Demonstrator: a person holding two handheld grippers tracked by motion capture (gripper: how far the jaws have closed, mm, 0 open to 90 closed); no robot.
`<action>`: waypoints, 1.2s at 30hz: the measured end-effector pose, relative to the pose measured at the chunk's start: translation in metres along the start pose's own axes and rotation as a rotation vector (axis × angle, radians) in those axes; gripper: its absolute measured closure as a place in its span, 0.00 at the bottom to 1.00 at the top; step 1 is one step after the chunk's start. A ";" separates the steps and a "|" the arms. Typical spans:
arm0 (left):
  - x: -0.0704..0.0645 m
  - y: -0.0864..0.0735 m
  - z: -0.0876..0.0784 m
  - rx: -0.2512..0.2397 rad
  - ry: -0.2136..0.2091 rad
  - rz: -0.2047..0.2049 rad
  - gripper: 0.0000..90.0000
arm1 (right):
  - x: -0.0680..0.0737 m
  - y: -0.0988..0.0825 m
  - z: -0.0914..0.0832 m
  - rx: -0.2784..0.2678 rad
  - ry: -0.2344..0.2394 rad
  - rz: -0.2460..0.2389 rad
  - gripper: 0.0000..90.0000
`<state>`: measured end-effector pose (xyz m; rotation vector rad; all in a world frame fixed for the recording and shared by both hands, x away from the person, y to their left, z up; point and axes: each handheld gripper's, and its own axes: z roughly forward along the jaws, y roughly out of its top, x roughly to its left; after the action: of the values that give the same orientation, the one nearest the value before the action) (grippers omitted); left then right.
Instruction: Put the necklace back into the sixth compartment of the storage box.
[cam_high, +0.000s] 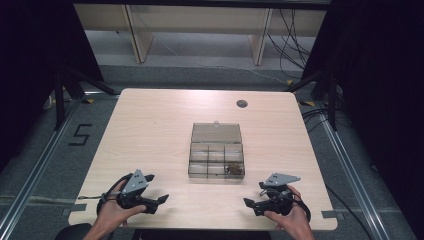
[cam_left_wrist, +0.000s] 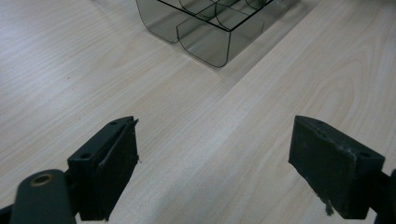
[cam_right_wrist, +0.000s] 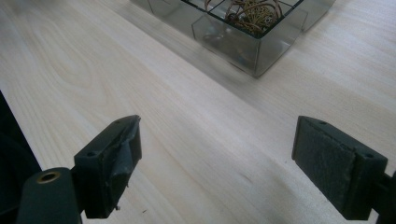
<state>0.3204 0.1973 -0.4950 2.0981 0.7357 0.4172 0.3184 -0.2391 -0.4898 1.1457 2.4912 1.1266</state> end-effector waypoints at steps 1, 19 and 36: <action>-0.003 -0.001 0.003 -0.030 0.000 -0.041 0.17 | 0.000 -0.001 0.000 -0.001 0.003 -0.002 0.18; -0.005 -0.001 0.004 0.010 -0.014 0.015 0.17 | 0.003 -0.010 -0.006 -0.018 0.026 0.007 0.18; -0.008 -0.001 0.005 0.013 -0.027 0.011 0.17 | 0.009 -0.019 -0.006 0.004 0.003 -0.018 0.18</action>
<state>0.3169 0.1896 -0.4988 2.1170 0.7136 0.3897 0.2986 -0.2439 -0.4977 1.1206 2.5016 1.1201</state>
